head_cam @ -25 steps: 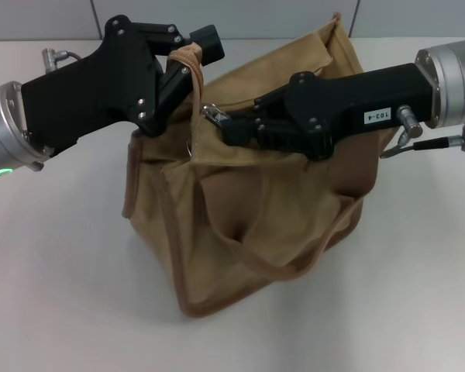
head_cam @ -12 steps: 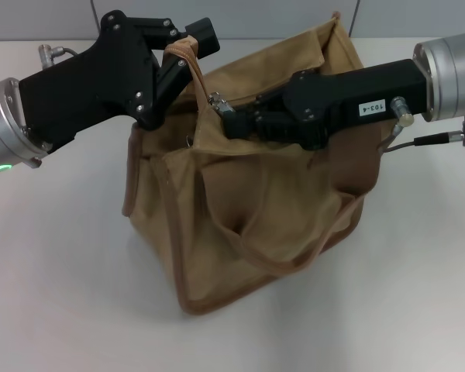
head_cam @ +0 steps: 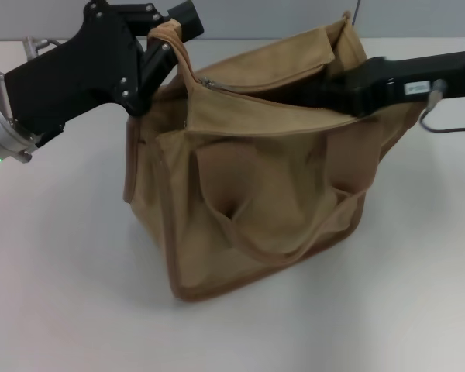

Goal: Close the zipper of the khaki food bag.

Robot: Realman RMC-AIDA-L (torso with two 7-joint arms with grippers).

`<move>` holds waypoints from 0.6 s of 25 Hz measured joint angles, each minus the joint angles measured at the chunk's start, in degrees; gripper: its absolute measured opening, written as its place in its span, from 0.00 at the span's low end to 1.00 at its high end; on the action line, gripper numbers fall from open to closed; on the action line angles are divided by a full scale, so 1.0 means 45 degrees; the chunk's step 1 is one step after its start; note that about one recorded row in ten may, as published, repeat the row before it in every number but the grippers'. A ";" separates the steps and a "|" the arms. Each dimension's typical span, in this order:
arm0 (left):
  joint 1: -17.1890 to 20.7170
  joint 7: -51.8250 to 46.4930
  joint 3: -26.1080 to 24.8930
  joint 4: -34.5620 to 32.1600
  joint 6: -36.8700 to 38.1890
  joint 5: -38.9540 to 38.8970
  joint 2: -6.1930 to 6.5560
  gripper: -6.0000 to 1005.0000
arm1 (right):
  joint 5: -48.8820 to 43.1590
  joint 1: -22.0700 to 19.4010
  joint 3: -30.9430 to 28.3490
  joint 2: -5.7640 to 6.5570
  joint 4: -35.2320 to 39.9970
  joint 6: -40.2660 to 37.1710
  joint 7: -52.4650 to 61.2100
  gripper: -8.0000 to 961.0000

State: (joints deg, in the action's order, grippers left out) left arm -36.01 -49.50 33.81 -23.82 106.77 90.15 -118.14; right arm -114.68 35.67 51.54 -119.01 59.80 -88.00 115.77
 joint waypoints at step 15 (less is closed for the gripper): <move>-0.0102 0.0123 0.0144 -0.0118 0.0228 0.0089 -0.0053 0.01 | 0.3887 0.0458 -0.0065 0.0018 -0.2210 -0.2104 -0.4257 0.15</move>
State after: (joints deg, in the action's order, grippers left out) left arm -36.47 -48.95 34.47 -24.35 107.80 90.55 -118.38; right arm -97.19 37.73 51.24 -118.92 49.85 -97.46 96.62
